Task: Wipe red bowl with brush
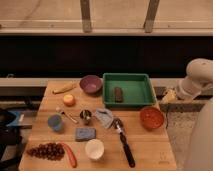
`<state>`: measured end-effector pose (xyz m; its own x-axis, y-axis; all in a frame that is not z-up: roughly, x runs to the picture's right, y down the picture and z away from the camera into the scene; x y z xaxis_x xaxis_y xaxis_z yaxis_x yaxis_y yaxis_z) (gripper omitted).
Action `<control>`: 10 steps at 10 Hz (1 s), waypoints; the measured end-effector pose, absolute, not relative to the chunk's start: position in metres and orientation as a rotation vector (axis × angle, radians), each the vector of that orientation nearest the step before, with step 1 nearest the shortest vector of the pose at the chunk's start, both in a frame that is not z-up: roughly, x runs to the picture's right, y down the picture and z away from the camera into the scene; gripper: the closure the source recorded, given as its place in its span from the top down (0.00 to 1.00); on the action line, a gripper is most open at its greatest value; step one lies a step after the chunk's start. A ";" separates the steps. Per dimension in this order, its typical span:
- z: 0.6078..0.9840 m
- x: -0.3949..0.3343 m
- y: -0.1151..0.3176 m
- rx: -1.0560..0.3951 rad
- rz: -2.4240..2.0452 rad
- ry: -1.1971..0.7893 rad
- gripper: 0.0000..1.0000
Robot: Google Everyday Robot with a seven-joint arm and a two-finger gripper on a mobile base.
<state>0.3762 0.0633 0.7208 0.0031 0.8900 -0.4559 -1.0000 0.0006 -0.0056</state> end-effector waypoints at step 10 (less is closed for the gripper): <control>0.720 0.373 0.064 -0.377 1.521 0.359 0.72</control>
